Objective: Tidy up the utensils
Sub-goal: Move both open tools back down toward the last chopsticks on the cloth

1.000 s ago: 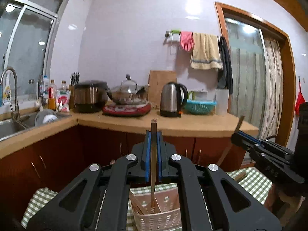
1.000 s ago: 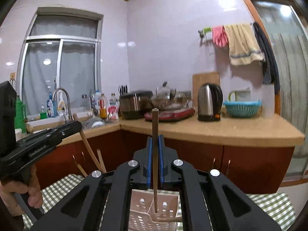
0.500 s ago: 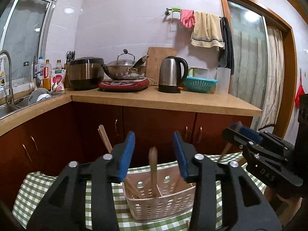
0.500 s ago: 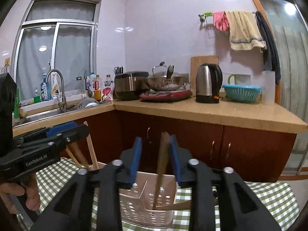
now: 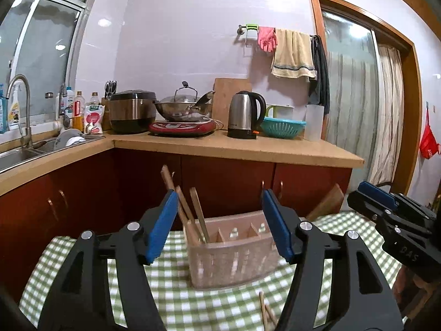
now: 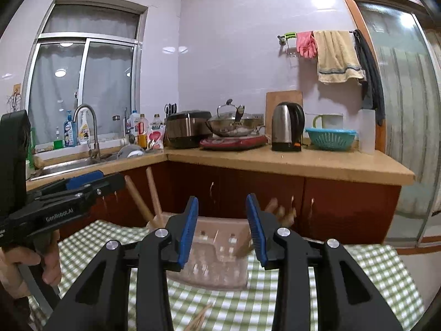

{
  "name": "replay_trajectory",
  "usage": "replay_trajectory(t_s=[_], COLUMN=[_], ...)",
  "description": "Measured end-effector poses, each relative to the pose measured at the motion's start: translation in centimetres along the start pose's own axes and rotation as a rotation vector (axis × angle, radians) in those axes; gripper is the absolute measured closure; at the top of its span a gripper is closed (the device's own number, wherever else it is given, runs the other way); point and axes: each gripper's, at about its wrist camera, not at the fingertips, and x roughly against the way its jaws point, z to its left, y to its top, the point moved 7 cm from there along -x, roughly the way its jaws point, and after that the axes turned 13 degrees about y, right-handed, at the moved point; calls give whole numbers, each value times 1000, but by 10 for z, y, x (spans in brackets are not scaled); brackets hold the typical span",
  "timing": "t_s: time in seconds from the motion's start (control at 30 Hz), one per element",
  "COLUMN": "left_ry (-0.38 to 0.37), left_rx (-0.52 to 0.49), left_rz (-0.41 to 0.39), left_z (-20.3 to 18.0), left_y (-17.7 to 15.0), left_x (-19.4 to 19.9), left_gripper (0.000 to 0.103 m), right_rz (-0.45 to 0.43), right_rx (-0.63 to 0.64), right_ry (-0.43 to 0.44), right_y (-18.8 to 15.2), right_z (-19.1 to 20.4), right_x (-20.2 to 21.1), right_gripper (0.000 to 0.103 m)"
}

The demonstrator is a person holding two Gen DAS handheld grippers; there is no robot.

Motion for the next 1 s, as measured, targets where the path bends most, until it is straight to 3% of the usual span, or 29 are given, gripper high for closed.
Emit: replay_trajectory(t_s=[0.57, 1.0], left_ry=[86, 137], left_rx=[17, 14], left_rz=[179, 298], left_z=[26, 39], left_y=[-125, -192], left_x=[92, 118], left_gripper=[41, 41], right_rz=[200, 354], right_rx=[-28, -66], right_ry=[-28, 52], right_y=[-131, -202], right_z=[52, 87], right_x=[63, 67], right_gripper=[66, 66])
